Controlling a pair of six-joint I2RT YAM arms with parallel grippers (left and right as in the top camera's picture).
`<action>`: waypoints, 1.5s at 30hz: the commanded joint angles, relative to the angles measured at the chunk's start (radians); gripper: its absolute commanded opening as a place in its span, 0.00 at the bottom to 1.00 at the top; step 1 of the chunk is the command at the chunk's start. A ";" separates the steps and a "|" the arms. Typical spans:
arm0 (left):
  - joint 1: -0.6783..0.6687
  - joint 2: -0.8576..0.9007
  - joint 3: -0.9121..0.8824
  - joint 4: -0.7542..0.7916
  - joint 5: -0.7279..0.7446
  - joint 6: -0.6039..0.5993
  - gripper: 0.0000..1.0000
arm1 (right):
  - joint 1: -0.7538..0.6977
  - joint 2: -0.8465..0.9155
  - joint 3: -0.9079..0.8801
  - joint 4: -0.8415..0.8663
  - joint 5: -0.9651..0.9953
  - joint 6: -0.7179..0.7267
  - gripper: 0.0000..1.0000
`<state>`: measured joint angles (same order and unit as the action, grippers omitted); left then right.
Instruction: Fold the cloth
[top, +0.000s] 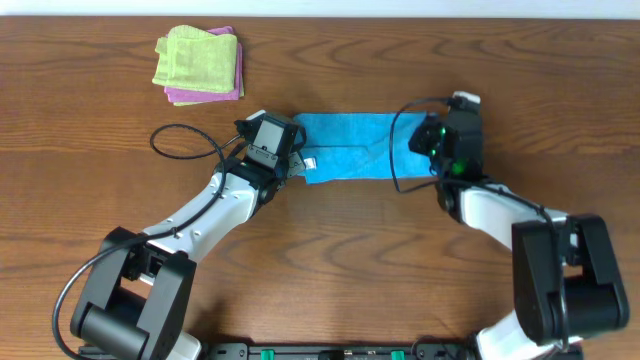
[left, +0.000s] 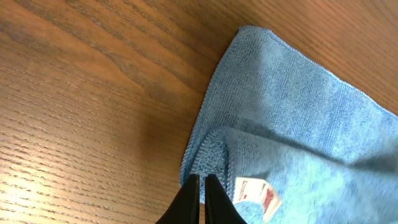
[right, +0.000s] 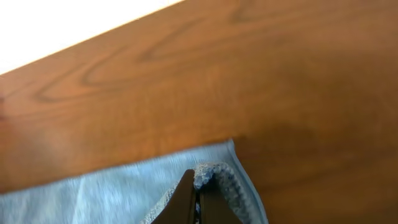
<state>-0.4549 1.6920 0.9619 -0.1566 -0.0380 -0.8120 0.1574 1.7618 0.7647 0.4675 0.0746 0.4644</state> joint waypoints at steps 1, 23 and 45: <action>0.004 0.008 0.017 -0.004 -0.026 0.000 0.06 | 0.001 0.042 0.040 -0.001 0.000 -0.020 0.02; 0.004 0.008 0.017 -0.030 0.141 -0.004 0.06 | 0.001 0.019 0.060 -0.091 0.003 -0.061 0.99; 0.002 0.096 0.017 0.045 0.255 0.016 0.40 | 0.001 -0.155 0.060 -0.285 0.090 -0.185 0.99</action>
<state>-0.4545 1.7374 0.9638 -0.1223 0.1684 -0.8261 0.1574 1.6180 0.8089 0.1875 0.1539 0.3004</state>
